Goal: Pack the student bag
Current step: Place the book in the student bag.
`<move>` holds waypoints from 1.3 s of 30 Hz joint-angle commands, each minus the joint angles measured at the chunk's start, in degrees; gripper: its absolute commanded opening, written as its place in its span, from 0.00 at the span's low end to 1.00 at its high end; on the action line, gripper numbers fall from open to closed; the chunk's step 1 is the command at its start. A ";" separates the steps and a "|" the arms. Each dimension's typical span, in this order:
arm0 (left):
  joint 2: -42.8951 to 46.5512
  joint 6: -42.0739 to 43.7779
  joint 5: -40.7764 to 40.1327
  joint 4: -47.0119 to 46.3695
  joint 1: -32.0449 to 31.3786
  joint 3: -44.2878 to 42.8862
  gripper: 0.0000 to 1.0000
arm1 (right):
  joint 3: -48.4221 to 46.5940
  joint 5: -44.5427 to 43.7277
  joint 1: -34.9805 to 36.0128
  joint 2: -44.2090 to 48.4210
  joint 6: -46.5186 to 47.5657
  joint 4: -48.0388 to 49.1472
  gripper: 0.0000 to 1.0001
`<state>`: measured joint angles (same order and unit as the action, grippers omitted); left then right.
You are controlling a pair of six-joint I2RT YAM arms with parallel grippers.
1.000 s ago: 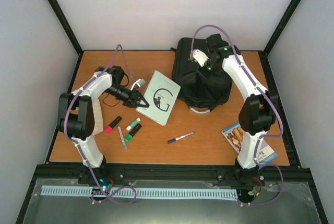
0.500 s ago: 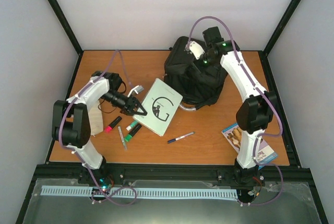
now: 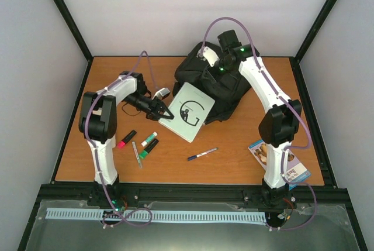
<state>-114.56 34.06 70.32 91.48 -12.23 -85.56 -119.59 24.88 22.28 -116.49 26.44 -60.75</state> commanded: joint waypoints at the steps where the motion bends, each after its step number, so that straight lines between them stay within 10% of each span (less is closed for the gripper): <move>1: -4.90 3.82 9.50 1.28 -0.65 -5.60 0.01 | -2.25 4.89 0.57 1.47 -0.63 1.53 0.03; 19: -24.10 3.29 13.94 2.39 -2.45 -20.81 0.01 | 1.03 10.16 2.87 2.03 5.74 -2.18 0.03; 26: -28.13 1.36 10.74 2.44 -3.15 -25.50 0.18 | 1.87 9.48 3.69 2.21 9.77 -4.76 0.03; 31: -26.89 1.67 10.29 2.41 -3.15 -22.03 0.01 | 5.17 1.95 3.73 2.09 9.01 -3.05 0.03; 39: -22.72 5.05 13.87 2.41 -3.15 -19.58 0.01 | 11.07 0.35 4.02 2.47 7.70 -2.28 0.03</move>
<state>-143.06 35.16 77.97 93.82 -15.00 -103.33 -110.15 24.51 25.76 -116.42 34.48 -64.42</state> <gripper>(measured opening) 0.207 0.037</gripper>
